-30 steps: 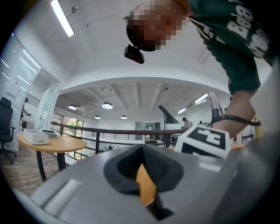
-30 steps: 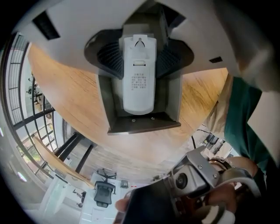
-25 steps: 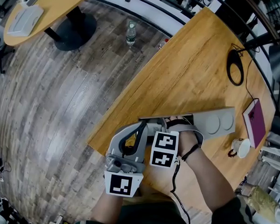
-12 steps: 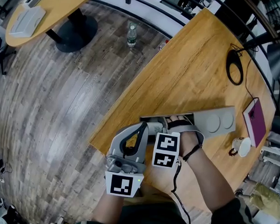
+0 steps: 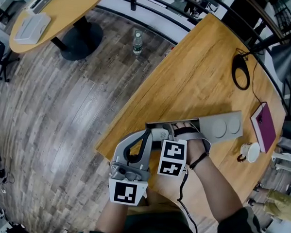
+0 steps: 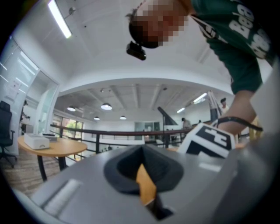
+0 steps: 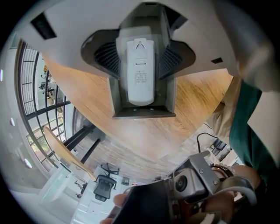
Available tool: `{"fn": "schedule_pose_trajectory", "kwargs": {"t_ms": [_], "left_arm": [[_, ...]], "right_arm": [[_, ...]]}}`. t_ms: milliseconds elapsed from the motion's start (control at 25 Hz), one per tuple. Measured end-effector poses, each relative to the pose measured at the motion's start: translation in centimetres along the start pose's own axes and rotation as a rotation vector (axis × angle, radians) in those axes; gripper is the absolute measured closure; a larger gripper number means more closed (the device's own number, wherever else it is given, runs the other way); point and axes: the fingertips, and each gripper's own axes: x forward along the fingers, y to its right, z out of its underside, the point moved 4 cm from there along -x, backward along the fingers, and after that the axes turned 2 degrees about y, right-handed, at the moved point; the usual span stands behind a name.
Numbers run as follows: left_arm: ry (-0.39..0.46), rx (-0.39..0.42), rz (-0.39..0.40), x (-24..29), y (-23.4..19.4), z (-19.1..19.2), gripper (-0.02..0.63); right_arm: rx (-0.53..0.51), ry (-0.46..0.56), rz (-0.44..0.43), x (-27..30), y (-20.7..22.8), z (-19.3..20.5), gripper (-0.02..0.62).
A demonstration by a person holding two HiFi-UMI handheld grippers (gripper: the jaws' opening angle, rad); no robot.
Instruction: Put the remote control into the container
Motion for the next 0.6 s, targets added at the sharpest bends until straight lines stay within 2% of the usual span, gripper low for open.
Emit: {"fn": "schedule_pose_trajectory", "kwargs": {"t_ms": [200,320,360,600], "left_arm": [[-0.001,0.007,0.004,-0.3,0.1,-1.1,0.609],[0.006,0.016,0.013,-0.3,0.4,-2.2,0.608],[0.007,0.022,0.017,-0.3,0.5,-2.6,0.609],[0.0,0.035,0.019,-0.6,0.8,-5.0,0.609]], "right_arm": [[0.013,0.019,0.076,-1.7,0.4,-0.3,0.342],[0.022,0.031,0.186,-3.3,1.0,-0.4,0.532],[0.028,0.041,0.209,-3.8,1.0,-0.5,0.563],[0.132,0.187,0.32,-7.9,0.4,-1.2,0.58]]}}
